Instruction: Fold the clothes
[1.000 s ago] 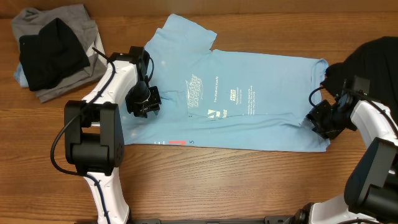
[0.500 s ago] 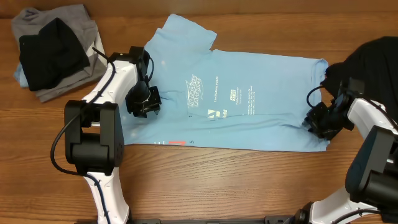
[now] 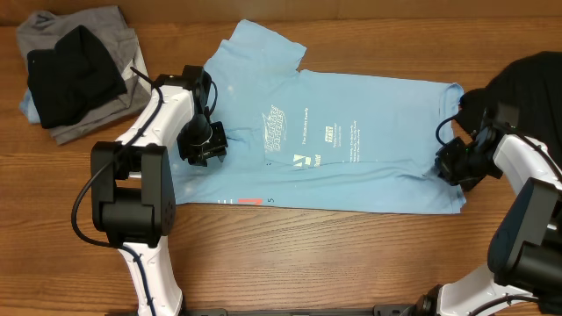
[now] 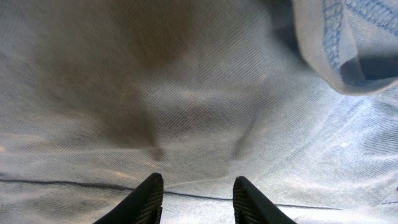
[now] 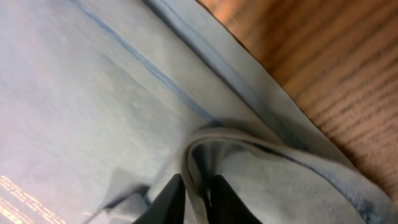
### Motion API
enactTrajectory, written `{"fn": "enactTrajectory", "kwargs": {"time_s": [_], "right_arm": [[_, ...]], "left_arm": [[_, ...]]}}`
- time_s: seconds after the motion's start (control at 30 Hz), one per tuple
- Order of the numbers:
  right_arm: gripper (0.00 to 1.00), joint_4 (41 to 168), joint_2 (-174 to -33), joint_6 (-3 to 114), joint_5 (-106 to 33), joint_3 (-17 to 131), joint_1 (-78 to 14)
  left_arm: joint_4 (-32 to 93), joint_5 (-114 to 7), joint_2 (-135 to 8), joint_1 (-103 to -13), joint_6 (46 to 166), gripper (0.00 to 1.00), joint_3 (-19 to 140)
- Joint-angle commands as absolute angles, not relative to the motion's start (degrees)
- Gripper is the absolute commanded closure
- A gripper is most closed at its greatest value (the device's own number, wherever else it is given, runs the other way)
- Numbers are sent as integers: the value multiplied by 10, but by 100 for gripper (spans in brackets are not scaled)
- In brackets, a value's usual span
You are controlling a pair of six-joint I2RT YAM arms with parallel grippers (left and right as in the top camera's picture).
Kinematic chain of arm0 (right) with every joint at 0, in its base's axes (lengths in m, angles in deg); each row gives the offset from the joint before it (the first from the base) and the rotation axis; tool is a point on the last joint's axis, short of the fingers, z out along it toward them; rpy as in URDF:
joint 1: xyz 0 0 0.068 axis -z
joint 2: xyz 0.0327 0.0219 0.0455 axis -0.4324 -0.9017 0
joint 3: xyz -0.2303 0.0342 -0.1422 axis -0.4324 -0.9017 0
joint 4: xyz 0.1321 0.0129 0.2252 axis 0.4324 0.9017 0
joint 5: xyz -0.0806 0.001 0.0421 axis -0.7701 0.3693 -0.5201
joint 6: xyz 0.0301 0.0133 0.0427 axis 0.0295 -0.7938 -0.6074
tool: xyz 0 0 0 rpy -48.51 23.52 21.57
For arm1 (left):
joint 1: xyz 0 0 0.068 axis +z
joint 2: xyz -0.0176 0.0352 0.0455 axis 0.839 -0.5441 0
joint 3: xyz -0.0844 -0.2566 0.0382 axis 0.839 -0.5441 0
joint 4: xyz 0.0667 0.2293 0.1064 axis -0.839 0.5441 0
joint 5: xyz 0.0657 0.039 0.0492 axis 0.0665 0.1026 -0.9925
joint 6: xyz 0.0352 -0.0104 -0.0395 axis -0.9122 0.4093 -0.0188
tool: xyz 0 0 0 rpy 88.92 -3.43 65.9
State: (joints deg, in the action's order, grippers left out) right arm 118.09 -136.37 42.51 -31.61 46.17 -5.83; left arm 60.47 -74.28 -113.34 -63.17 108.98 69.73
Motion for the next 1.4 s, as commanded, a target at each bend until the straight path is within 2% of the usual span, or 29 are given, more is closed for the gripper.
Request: {"fn": "enactTrajectory", "kwargs": {"time_s": [0.0, 0.07, 0.13, 0.3, 0.33, 0.37, 0.6, 0.63, 1.0, 1.13, 1.37], "right_arm": [[86, 1173, -1369, 405, -342, 477, -56], [89, 1166, -1369, 392, -369, 477, -56], [96, 1153, -1369, 392, -387, 477, -56], [96, 1137, -1369, 365, -427, 477, -56], [88, 1127, -1369, 368, -427, 477, -56], [86, 1124, -1369, 368, -428, 477, -56], [93, 1099, -1369, 365, -449, 482, -56], [96, 1104, -1369, 365, -463, 486, -56], [96, 1263, -1369, 337, -560, 614, -56], [96, 1319, -1369, 432, -417, 617, -56], [96, 1316, -1370, 471, -349, 520, -78]], "left_arm": [[603, -743, -1139, -631, 1092, 59, 698], [603, -743, -1139, -631, 1092, 59, 698], [603, -743, -1139, -631, 1092, 59, 698], [603, -758, -1139, -631, 1092, 60, 698], [602, -758, -1139, -631, 1092, 60, 698], [601, -758, -1139, -631, 1092, 60, 698], [601, -790, -1139, -631, 1092, 62, 698], [601, -795, -1139, -631, 1092, 62, 698], [589, -821, -1139, -627, 1092, 64, 698], [586, -795, -1139, -608, 1093, 66, 698], [585, -786, -1139, -587, 1098, 76, 698]]}}
